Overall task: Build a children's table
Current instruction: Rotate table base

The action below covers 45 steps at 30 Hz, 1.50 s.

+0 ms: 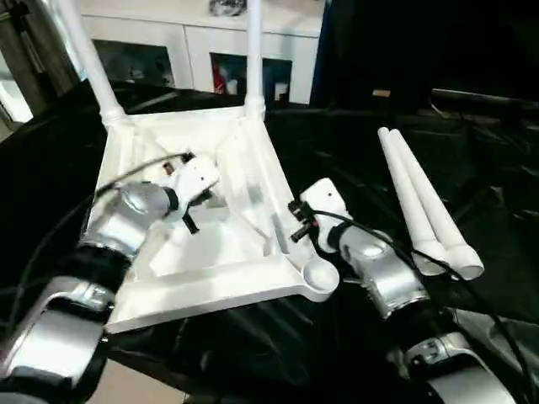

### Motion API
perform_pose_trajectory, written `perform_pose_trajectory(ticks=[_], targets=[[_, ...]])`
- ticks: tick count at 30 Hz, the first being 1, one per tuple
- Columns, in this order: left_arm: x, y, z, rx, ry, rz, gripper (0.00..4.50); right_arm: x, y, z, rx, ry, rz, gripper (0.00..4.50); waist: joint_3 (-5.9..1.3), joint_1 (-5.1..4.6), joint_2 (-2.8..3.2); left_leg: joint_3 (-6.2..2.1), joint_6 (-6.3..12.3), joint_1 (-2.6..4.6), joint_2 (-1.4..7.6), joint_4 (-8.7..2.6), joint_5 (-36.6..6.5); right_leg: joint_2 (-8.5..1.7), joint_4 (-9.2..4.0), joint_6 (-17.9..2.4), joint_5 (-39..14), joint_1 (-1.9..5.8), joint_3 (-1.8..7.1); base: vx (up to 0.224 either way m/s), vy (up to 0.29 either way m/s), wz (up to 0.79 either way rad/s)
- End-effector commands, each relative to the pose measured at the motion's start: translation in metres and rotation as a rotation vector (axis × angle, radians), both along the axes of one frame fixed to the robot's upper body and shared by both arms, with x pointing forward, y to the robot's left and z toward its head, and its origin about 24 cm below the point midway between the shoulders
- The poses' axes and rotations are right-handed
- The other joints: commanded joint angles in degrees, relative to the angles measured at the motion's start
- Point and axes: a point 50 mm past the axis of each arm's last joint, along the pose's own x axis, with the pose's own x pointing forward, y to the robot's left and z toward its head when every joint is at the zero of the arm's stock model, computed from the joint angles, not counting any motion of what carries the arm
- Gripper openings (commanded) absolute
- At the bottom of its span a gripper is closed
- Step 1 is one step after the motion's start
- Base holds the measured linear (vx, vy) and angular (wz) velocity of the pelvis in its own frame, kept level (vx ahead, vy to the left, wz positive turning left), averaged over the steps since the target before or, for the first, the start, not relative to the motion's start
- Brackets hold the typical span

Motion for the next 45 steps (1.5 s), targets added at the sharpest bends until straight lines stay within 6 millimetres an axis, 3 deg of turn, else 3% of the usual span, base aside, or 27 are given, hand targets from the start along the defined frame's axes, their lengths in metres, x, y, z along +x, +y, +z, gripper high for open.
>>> perform_pose_trajectory(ticks=[1, 3, 5, 7, 8, 9, 10, 15, 16, 20, 23, 24, 25, 27, 29, 32, 39, 42, 43, 44, 45], targets=[[0.005, -0.006, 0.018, -0.042, -0.103, -0.033, 0.00, 0.001, -0.013, 0.015, 0.026, -0.037, -0.008, 0.00, -4.80, 0.49, 0.39, -0.94, 0.88, 1.08, 2.18, -4.05, -10.28, -4.24, -3.42, -10.91, -5.53, 3.39, 3.30, 0.000, 0.000, 0.00], [0.005, -0.007, 0.019, -0.062, -0.098, -0.046, 0.00, 0.000, -0.015, 0.017, 0.025, -0.041, -0.003, 0.00, -4.87, 0.73, 0.30, -0.86, 1.18, 1.19, 2.32, -3.98, -9.54, -4.36, -3.19, -11.50, -4.56, 3.39, 3.31, 0.000, 0.000, 0.00], [-0.005, -0.020, 0.028, -0.268, 0.004, -0.147, 0.00, -0.007, -0.024, 0.031, 0.068, -0.022, 0.075, 0.00, -4.67, 1.40, 0.13, -0.71, 1.88, 1.32, 2.62, -3.99, -8.73, -4.83, -3.01, -13.03, -4.20, 3.69, 3.42, 0.000, 0.000, 0.00], [-0.028, -0.035, 0.035, -0.410, 0.168, -0.354, 0.00, -0.018, -0.035, 0.047, 0.082, -0.014, 0.209, 0.00, -4.52, 2.00, 0.12, -0.46, 2.21, 1.42, 2.75, -3.95, -9.38, -4.75, -2.85, -13.83, -4.83, 3.44, 3.47, 0.000, 0.000, 0.00], [-0.038, -0.039, 0.035, -0.418, 0.216, -0.438, 0.00, -0.023, -0.039, 0.052, 0.082, -0.011, 0.256, 0.00, -4.54, 2.32, 0.07, -0.62, 2.40, 1.34, 2.92, -4.03, -9.14, -4.95, -2.73, -13.86, -4.68, 3.68, 3.46, 0.000, 0.000, 0.00], [-0.044, -0.042, 0.036, -0.419, 0.242, -0.490, 0.00, -0.026, -0.041, 0.055, 0.083, -0.008, 0.286, 0.00, -4.38, 2.31, 0.21, -0.56, 2.51, 1.27, 3.03, -4.11, -9.52, -4.80, -2.82, -13.59, -5.26, 3.40, 3.52, 0.000, 0.000, 0.00], [-0.048, -0.044, 0.035, -0.419, 0.265, -0.526, 0.00, -0.029, -0.043, 0.058, 0.075, -0.007, 0.315, 0.00, -4.12, 2.04, 0.25, -0.41, 1.83, 1.42, 2.62, -4.18, -12.43, -4.35, -3.28, -12.72, -9.07, 3.03, 3.47, 0.000, 0.000, 0.00], [-0.070, -0.059, 0.027, -0.404, 0.422, -0.688, 0.00, -0.052, -0.054, 0.063, -0.008, 0.086, 0.521, 0.00, -3.49, 2.09, 0.13, -0.47, 0.73, 1.73, 2.45, -4.38, -16.89, -4.41, -4.75, -9.17, -19.93, 2.82, 3.57, 0.000, 0.000, 0.00], [-0.070, -0.061, 0.024, -0.388, 0.426, -0.695, 0.00, -0.054, -0.055, 0.063, -0.020, 0.105, 0.541, 0.00, -3.31, 1.96, 0.19, -0.72, 0.09, 1.71, 2.20, -4.51, -18.63, -4.36, -5.43, -7.24, -25.43, 2.90, 3.31, 0.000, 0.000, 0.00], [-0.072, -0.066, 0.011, -0.320, 0.495, -0.699, 0.00, -0.058, -0.059, 0.062, -0.070, 0.150, 0.568, 0.00, -3.31, 1.57, 0.33, -1.10, -0.46, 1.84, 2.27, -4.66, -19.18, -4.39, -6.00, -5.12, -28.75, 2.89, 3.13, 0.000, 0.000, 0.00], [-0.060, -0.059, 0.001, -0.156, 0.436, -0.585, 0.00, -0.059, -0.062, 0.063, -0.106, 0.155, 0.549, 0.00, -3.33, 1.28, 0.19, -1.21, -0.58, 1.79, 2.00, -4.57, -19.93, -4.26, -6.29, -4.09, -30.00, 2.81, 2.93, 0.000, 0.000, 0.00], [-0.057, -0.056, -0.001, -0.128, 0.422, -0.556, 0.00, -0.059, -0.062, 0.063, -0.102, 0.156, 0.546, 0.00, -3.44, 1.23, 0.49, -1.24, -0.64, 1.89, 1.88, -4.50, -20.12, -4.17, -6.45, -3.57, -30.35, 2.80, 2.82, 0.000, 0.000, 0.00], [-0.054, -0.052, -0.001, -0.109, 0.415, -0.535, 0.00, -0.060, -0.062, 0.064, -0.096, 0.158, 0.546, 0.00, -3.57, 1.40, 0.77, -1.41, -0.52, 2.01, 1.96, -4.50, -19.97, -4.37, -6.42, -3.84, -29.79, 2.85, 2.76, 0.000, 0.000, 0.00], [-0.053, -0.050, -0.001, -0.103, 0.408, -0.529, 0.00, -0.061, -0.062, 0.065, -0.095, 0.161, 0.547, 0.00, -3.58, 1.38, 0.49, -1.30, -0.33, 1.94, 1.96, -4.45, -20.04, -4.17, -6.35, -4.63, -28.25, 2.79, 2.70, 0.000, 0.000, 0.00], [-0.049, -0.048, 0.000, -0.093, 0.374, -0.502, 0.00, -0.061, -0.063, 0.064, -0.093, 0.162, 0.537, 0.00, -3.60, 1.36, 0.61, -1.30, -0.16, 1.76, 1.98, -4.47, -19.71, -4.19, -6.23, -5.00, -27.26, 2.88, 2.70, 0.000, 0.000, 0.00], [-0.040, -0.048, 0.004, -0.106, 0.308, -0.451, 0.00, -0.057, -0.067, 0.062, -0.094, 0.153, 0.494, 0.00, -3.72, 1.45, 0.73, -1.10, -0.14, 2.10, 1.92, -4.23, -19.62, -4.10, -6.28, -5.87, -26.09, 2.65, 2.67, 0.000, 0.000, 0.00], [-0.032, -0.047, 0.009, -0.120, 0.244, -0.421, 0.00, -0.057, -0.066, 0.064, -0.080, 0.149, 0.477, 0.00, -4.01, 1.58, 0.74, -1.17, 0.15, 1.70, 2.14, -4.33, -17.75, -4.15, -5.54, -7.52, -20.86, 3.04, 2.86, 0.000, 0.000, 0.00], [-0.033, -0.051, 0.017, -0.197, 0.213, -0.450, 0.00, -0.055, -0.067, 0.066, -0.076, 0.129, 0.452, 0.00, -4.19, 1.62, 0.75, -1.03, 0.07, 1.60, 2.18, -4.21, -16.10, -4.23, -5.08, -8.96, -17.54, 3.16, 2.98, 0.000, 0.000, 0.00], [-0.032, -0.056, 0.028, -0.297, 0.174, -0.436, 0.00, -0.049, -0.069, 0.066, -0.031, 0.152, 0.366, 0.00, -4.17, 1.53, 0.67, -0.98, 0.08, 1.56, 2.25, -4.22, -15.78, -4.22, -4.96, -9.40, -16.70, 3.18, 3.03, 0.000, 0.000, 0.00], [-0.032, -0.058, 0.033, -0.353, 0.173, -0.423, 0.21, -0.043, -0.072, 0.066, -0.008, 0.162, 0.297, 0.00, -4.23, 1.47, 0.50, -0.90, 0.13, 1.56, 2.24, -4.13, -15.13, -4.19, -4.75, -10.42, -15.36, 3.21, 3.04, 0.000, 0.000, 0.00], [-0.033, -0.059, 0.036, -0.387, 0.176, -0.415, 0.42, -0.038, -0.075, 0.066, 0.007, 0.166, 0.235, 0.28, -4.30, 1.42, 0.66, -0.92, -0.11, 1.65, 2.26, -4.12, -14.32, -4.31, -4.46, -11.56, -14.66, 3.23, 2.99, 0.000, 0.000, 0.00]])
